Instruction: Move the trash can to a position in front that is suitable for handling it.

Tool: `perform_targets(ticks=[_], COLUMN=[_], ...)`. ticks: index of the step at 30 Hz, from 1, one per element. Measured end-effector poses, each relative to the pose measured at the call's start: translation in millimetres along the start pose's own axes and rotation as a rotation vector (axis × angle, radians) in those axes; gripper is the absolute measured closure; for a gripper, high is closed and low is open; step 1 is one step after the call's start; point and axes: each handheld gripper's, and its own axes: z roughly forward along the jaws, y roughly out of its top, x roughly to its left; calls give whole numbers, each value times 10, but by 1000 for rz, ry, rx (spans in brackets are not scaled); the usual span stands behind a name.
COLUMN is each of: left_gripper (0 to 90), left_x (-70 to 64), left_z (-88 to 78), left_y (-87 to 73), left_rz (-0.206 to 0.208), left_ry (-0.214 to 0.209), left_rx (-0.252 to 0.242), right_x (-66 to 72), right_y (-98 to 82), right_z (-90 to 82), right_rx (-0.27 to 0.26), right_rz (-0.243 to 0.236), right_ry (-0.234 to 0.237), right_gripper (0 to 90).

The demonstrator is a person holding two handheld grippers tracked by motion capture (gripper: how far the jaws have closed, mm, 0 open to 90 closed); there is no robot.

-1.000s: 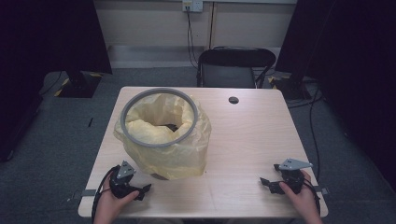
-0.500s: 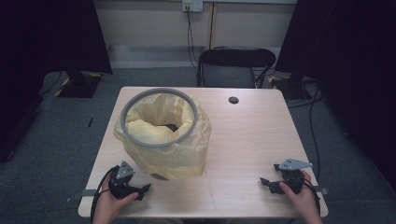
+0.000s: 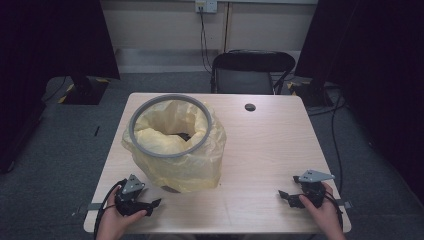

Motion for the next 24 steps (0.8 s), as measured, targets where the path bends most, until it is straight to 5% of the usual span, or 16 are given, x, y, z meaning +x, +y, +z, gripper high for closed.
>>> perform_targets(ticks=[19,24], left_gripper=[158,158], left_x=[-177,-210], left_z=[-277,-358], left_y=[232,345], left_rz=[22,38], left_ry=[-51,-35], left_rx=[-56,-75], right_x=[0,0], right_y=[0,0], right_z=[0,0], right_rx=[0,0], right_rz=[0,0], right_ry=[0,0], right_gripper=[142,142])
